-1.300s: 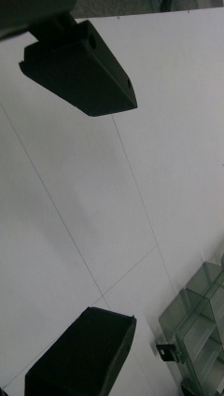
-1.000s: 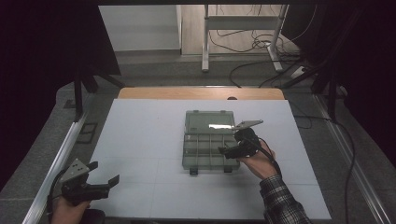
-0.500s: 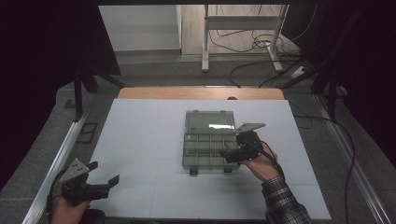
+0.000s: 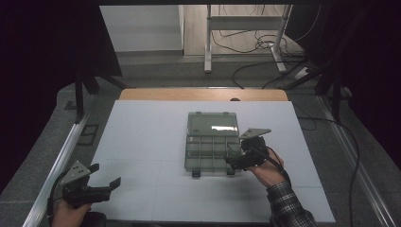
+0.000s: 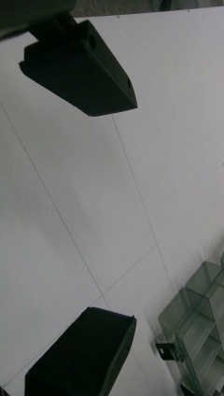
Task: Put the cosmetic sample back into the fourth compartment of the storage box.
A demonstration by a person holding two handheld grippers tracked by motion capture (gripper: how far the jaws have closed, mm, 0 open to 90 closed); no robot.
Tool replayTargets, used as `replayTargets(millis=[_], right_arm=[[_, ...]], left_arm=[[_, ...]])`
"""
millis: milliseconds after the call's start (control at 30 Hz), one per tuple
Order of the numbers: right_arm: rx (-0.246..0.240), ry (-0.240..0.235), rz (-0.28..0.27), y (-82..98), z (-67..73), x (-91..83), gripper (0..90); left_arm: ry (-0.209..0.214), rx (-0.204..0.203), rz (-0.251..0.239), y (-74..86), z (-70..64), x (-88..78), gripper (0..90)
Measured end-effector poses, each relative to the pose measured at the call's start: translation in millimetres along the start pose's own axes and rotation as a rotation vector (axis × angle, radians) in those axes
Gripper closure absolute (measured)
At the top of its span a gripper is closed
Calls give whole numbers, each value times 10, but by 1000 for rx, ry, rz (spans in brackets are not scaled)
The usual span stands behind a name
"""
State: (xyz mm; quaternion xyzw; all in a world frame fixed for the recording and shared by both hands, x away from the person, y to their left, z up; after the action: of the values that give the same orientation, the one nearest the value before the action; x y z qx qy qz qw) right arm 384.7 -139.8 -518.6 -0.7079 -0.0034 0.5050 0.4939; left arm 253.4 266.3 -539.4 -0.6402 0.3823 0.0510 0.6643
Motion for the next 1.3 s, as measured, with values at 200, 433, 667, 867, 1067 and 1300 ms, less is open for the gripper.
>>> replayTargets(millis=[200,433,667,867,1067,1300], right_arm=[[2,1,9,27,8,-15,0],[-3,-4,16,52,42,-52,5],[1,-1,27,91,54,-110,2],[-12,4,14,105,71,-166,0],[-21,19,15,146,77,-228,0],[-20,26,6,217,82,-299,0]], left_arm=[[2,-2,0,0,0,0,16],[2,-2,0,1,0,-1,16],[3,-2,1,2,2,-1,16],[2,-1,1,1,0,0,16],[2,-3,1,1,1,-1,16],[2,-2,1,1,3,-1,16]])
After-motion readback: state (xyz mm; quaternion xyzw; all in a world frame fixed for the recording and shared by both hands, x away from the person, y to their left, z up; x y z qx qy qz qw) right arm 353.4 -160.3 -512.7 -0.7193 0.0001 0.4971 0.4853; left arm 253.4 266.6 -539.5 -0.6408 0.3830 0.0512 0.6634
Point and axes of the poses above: each handheld gripper's, and its own axes: x roughly forward along the jaws, y roughly out of its underside, z roughly to its left, the point moved 9 cm from there along x, roughly forward along the jaws
